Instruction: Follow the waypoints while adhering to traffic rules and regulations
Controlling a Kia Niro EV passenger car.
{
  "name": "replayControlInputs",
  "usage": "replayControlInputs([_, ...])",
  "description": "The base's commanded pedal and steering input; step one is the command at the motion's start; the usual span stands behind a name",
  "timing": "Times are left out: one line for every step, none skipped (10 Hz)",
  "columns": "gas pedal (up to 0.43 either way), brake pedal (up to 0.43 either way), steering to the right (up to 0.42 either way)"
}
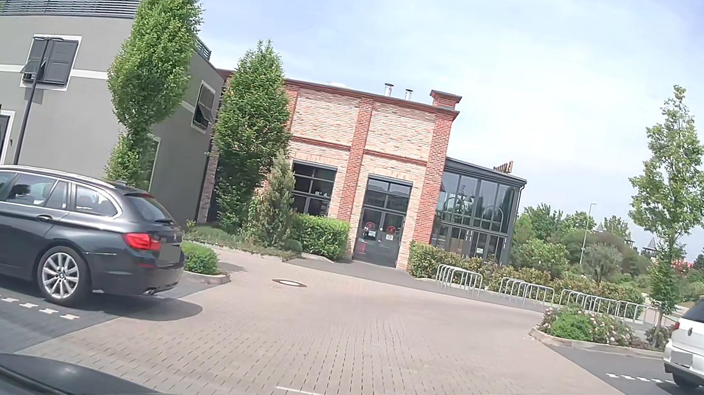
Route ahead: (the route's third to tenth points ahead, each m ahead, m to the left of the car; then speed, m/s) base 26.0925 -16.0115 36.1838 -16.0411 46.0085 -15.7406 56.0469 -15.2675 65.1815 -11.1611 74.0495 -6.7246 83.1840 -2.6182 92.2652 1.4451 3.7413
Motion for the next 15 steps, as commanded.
replayControlInputs([0.0,0.0,0.028])
replayControlInputs([0.0,0.0,0.026])
replayControlInputs([0.0,0.0,0.025])
replayControlInputs([0.0,0.0,0.025])
replayControlInputs([0.0,0.0,0.025])
replayControlInputs([0.0,0.0,0.025])
replayControlInputs([0.0,0.0,0.025])
replayControlInputs([0.0,0.0,0.025])
replayControlInputs([0.0,0.006,0.025])
replayControlInputs([0.0,0.03,0.025])
replayControlInputs([0.0,0.061,0.025])
replayControlInputs([0.0,0.098,0.025])
replayControlInputs([0.0,0.11,0.025])
replayControlInputs([0.0,0.116,0.025])
replayControlInputs([0.0,0.116,0.025])
